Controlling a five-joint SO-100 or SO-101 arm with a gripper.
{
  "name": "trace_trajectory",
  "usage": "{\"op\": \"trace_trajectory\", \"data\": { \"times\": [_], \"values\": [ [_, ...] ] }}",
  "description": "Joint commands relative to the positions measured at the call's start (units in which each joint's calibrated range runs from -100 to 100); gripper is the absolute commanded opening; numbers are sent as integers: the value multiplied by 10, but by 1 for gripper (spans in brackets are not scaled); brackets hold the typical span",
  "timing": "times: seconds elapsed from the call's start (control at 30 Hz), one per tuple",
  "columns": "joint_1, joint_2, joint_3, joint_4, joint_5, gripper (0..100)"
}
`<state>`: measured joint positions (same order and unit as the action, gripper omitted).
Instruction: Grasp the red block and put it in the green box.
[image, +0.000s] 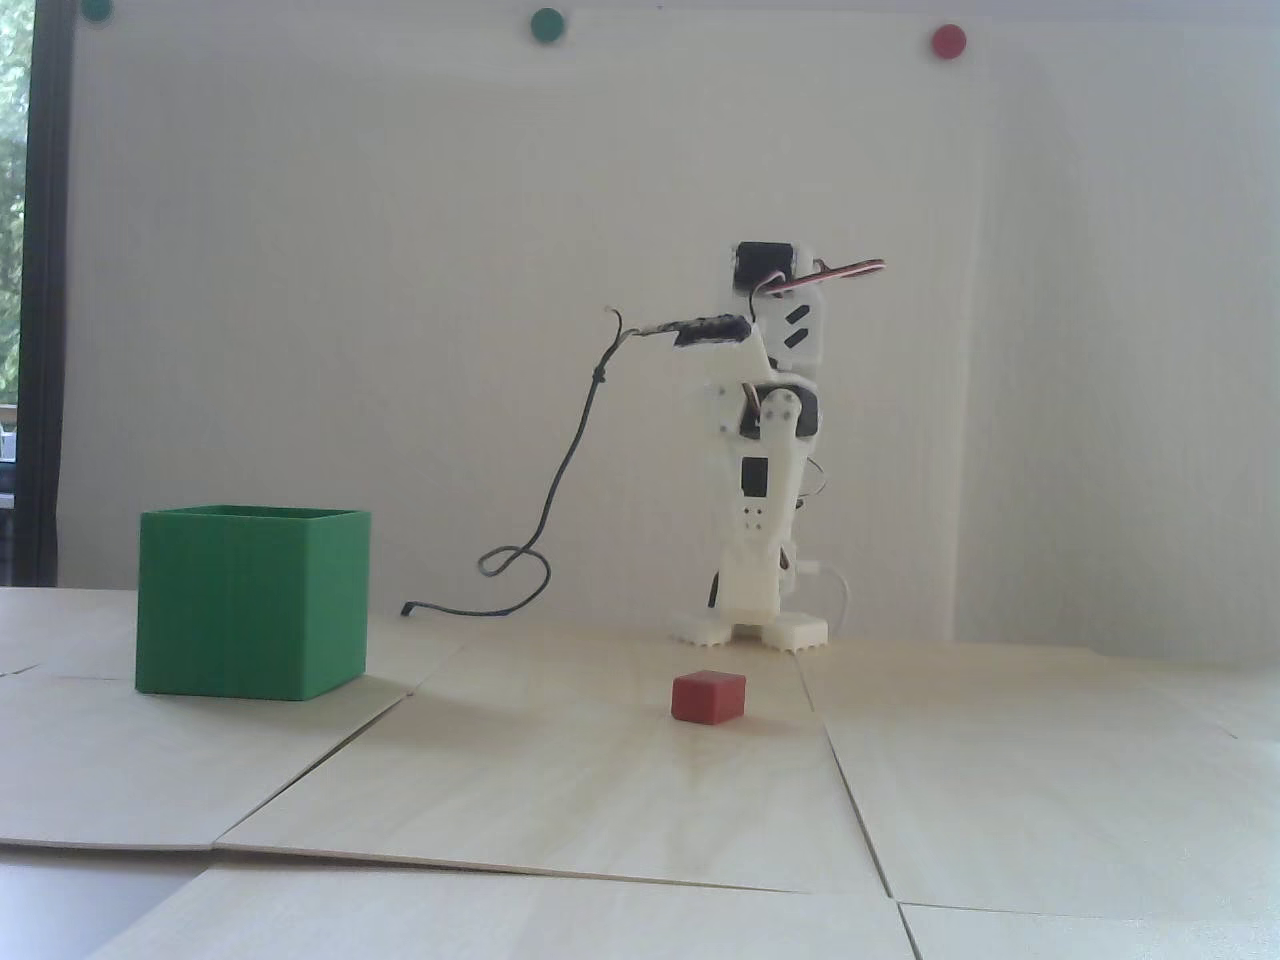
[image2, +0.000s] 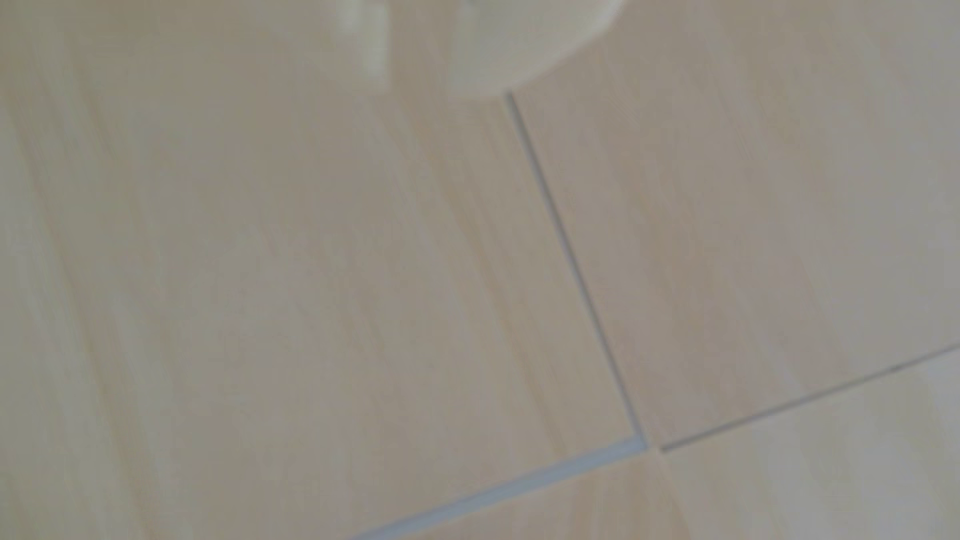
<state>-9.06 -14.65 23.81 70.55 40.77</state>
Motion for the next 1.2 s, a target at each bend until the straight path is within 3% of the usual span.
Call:
{"op": "trace_trajectory", "data": {
  "times": [0.0, 0.4, 0.57, 0.73, 1.17],
  "values": [
    [-10, 58, -18, -35, -20, 2],
    [-76, 171, -117, -34, -87, 2],
    [-71, 217, -180, -34, -94, 2],
    [-62, 277, -253, -28, -137, 2],
    [-25, 325, -304, 5, -193, 2]
  ]
}}
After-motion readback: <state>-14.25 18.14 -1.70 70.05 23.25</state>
